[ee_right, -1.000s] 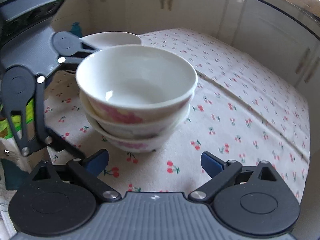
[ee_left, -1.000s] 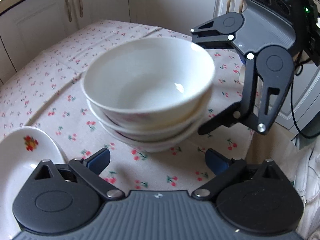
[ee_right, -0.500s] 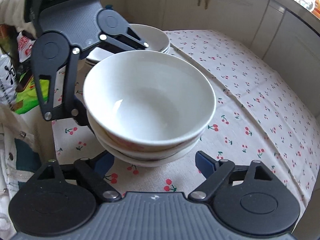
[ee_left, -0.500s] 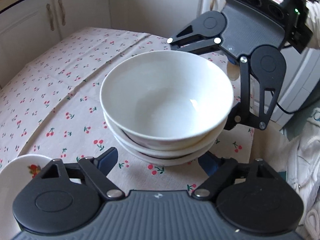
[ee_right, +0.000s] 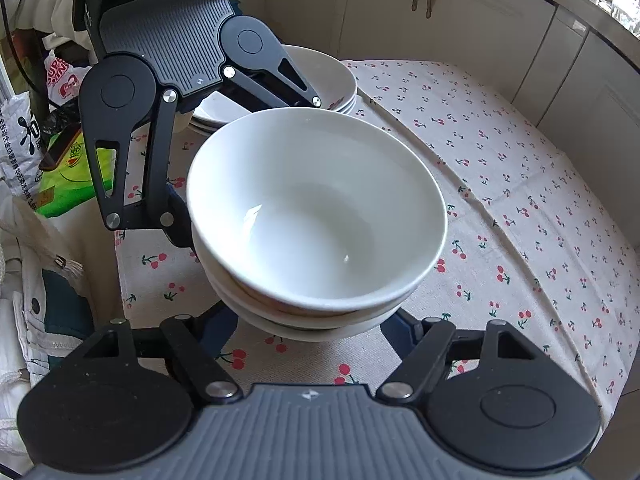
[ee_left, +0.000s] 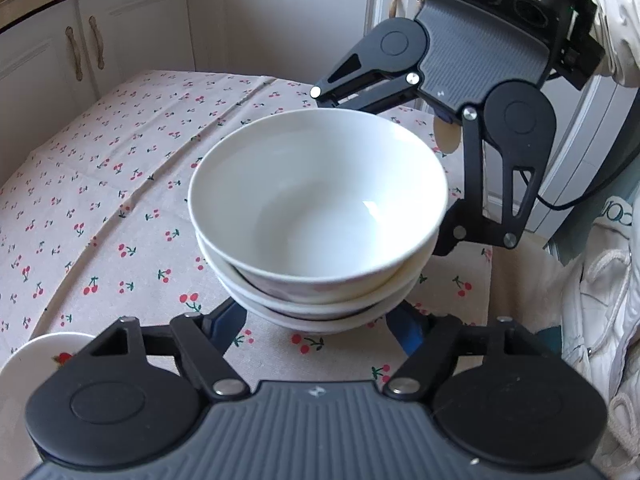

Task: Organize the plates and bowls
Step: 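Lift the bowl stack with both grippers and carry it over the plate stack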

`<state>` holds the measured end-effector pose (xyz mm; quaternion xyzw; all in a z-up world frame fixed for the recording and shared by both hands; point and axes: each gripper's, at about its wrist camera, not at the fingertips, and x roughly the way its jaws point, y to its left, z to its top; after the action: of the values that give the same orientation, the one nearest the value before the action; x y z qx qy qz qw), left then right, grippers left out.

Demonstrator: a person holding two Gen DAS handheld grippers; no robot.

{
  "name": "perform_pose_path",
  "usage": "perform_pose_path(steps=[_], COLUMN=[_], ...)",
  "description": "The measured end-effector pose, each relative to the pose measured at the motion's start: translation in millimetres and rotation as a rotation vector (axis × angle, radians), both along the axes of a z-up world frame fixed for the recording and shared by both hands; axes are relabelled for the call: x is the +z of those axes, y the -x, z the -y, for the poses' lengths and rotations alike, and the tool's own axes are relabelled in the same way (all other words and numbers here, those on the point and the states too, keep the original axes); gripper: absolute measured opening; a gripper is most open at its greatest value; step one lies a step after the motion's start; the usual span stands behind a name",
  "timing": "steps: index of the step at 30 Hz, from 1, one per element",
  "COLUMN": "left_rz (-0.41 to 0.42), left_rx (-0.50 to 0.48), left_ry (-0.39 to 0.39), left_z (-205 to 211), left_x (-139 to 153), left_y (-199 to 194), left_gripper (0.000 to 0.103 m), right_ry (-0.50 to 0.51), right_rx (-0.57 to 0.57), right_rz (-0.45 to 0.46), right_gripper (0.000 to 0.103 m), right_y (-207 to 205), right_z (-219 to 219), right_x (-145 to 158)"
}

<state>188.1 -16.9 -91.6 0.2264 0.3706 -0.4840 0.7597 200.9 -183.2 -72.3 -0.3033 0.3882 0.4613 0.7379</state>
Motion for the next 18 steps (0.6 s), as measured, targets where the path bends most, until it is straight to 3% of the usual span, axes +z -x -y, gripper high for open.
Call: perform_pose_path(steps=[18], left_rz=[0.006], left_rx=[-0.028], left_ry=[-0.029], left_z=[6.0], left_x=[0.4], left_y=[-4.3], left_gripper=[0.077], right_ry=[0.006], right_rx=[-0.012], right_rz=[-0.003], right_gripper=[0.081], right_y=[-0.4], right_z=[-1.0], right_x=[0.9])
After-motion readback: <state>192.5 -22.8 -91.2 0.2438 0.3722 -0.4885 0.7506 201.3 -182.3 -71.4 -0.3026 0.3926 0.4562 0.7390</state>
